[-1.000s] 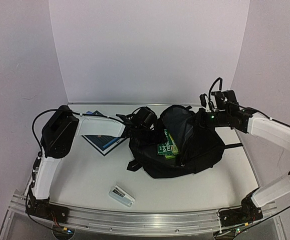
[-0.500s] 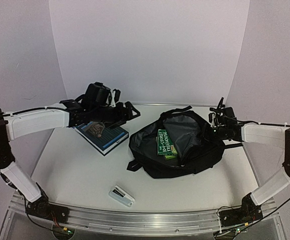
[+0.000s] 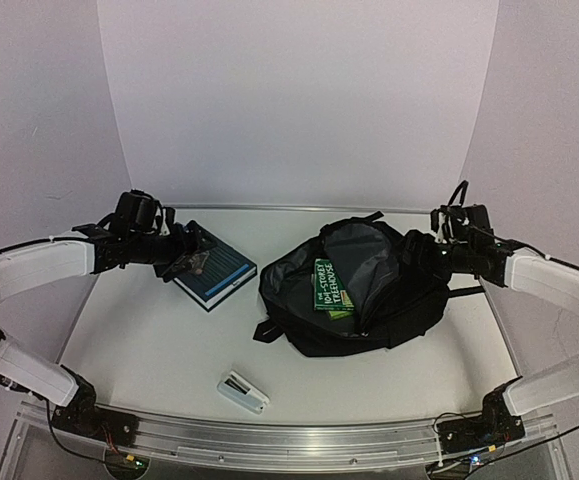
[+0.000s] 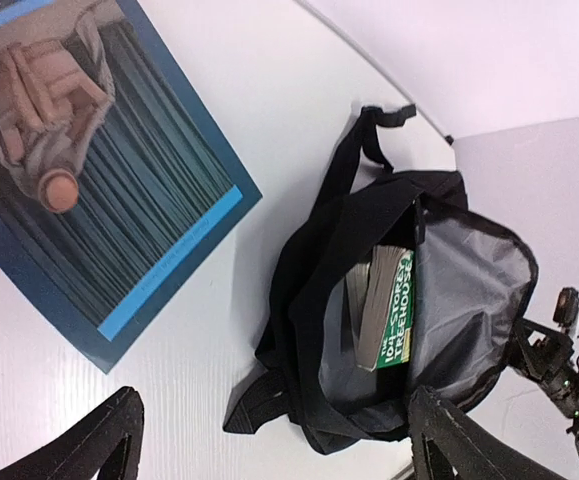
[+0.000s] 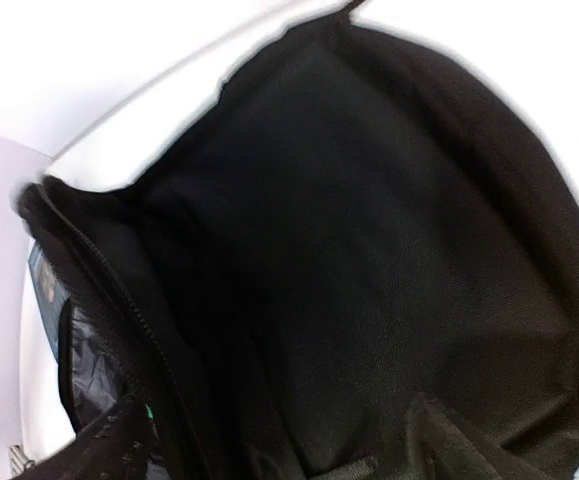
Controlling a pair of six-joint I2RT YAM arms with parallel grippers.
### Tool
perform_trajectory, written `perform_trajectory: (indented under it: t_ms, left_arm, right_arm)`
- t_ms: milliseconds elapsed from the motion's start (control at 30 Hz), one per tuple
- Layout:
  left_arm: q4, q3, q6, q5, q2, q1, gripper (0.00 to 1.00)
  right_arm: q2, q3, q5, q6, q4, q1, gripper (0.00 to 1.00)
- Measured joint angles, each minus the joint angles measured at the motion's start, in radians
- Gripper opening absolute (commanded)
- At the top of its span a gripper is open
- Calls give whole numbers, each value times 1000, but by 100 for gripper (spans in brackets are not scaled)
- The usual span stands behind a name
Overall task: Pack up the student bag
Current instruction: Pick up the book from the center of the board.
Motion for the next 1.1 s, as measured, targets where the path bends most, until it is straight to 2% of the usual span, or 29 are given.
perform_trajectory:
  t_ms: [233, 433, 633, 900, 1100]
  left_arm:
    - [-3, -28, 15, 68, -58, 146, 92]
    - [-25, -36, 55, 120, -58, 323, 92]
    - [132, -152, 8, 166, -14, 543, 87]
    - [390, -172, -49, 266, 227, 569, 80]
    - [460, -168, -56, 277, 357, 569, 80]
  right_arm:
    - [-147, 57, 99, -10, -119, 0, 98]
    - [-220, 116, 72, -11, -156, 0, 98]
    - [-236, 118, 41, -10, -170, 0, 98]
    - [-236, 117, 23, -7, -175, 0, 98]
    - [-236, 117, 13, -6, -178, 0, 98]
